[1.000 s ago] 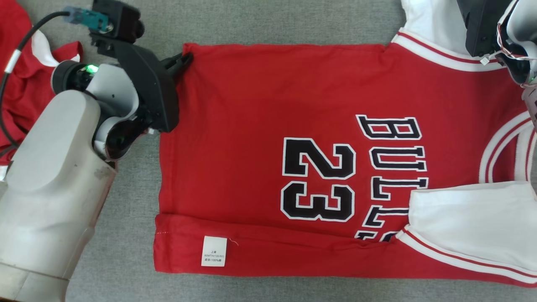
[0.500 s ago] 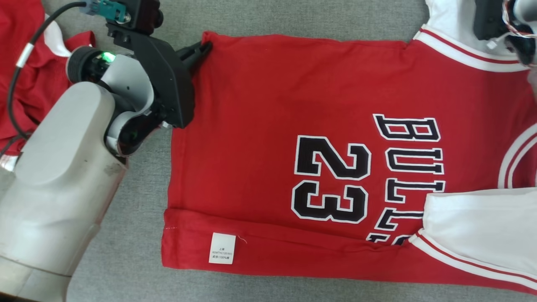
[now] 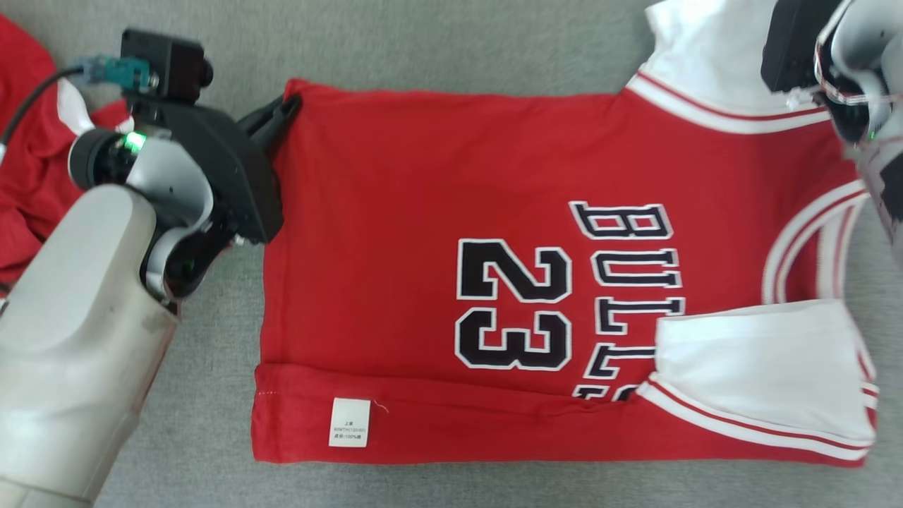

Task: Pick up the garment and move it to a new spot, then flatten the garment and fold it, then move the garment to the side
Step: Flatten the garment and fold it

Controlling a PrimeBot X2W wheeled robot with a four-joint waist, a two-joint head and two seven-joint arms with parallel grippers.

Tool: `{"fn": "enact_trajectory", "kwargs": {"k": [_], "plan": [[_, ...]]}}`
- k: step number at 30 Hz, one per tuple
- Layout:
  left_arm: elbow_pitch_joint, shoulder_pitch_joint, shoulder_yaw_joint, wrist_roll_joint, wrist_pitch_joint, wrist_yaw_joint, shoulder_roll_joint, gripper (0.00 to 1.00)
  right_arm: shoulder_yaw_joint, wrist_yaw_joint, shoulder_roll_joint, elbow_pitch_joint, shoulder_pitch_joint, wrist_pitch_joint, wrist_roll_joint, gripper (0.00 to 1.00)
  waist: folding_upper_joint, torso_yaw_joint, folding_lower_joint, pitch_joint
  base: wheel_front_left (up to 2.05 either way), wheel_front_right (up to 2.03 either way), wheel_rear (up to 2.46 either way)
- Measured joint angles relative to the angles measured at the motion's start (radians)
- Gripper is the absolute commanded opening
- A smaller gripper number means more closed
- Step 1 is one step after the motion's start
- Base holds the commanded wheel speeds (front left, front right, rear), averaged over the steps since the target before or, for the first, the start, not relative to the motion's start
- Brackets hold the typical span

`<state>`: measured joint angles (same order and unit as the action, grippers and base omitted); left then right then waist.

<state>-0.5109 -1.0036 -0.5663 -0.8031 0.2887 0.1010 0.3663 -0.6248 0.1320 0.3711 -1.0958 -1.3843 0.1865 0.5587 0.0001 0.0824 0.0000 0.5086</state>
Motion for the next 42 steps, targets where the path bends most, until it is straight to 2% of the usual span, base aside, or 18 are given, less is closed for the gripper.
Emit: {"fn": "enact_trajectory", "kwargs": {"k": [12,20,24,33,42], "plan": [[0.03,0.148,0.007,0.003,-0.095,-0.034,0.04,0.0,-0.043,0.0,0.093,0.23,0.252,-0.185,0.172,0.0,-0.0001,-0.062,-0.0001,-0.127,0.0,0.0,0.0],[0.122,0.301,0.01,0.015,-0.171,-0.085,0.076,0.0,-0.026,0.0,0.145,0.397,0.473,-0.255,0.222,0.0,-0.0001,-0.097,-0.0002,-0.206,0.0,0.0,0.0],[0.174,0.364,0.009,0.036,-0.212,-0.113,0.095,0.0,0.024,0.0,0.159,0.476,0.59,-0.28,0.234,0.0,-0.0002,-0.107,-0.0003,-0.234,0.0,0.0,0.0],[0.224,0.469,-0.002,0.063,-0.299,-0.155,0.094,0.0,0.185,0.0,0.16,0.656,0.858,-0.266,0.203,0.0,-0.0001,-0.101,-0.0002,-0.256,0.0,0.0,0.0],[0.244,0.536,-0.009,0.077,-0.377,-0.181,0.081,0.0,0.39,0.0,0.098,0.834,1.098,-0.168,0.117,0.0,-0.0002,-0.08,-0.0002,-0.268,0.0,0.0,0.0]]}}
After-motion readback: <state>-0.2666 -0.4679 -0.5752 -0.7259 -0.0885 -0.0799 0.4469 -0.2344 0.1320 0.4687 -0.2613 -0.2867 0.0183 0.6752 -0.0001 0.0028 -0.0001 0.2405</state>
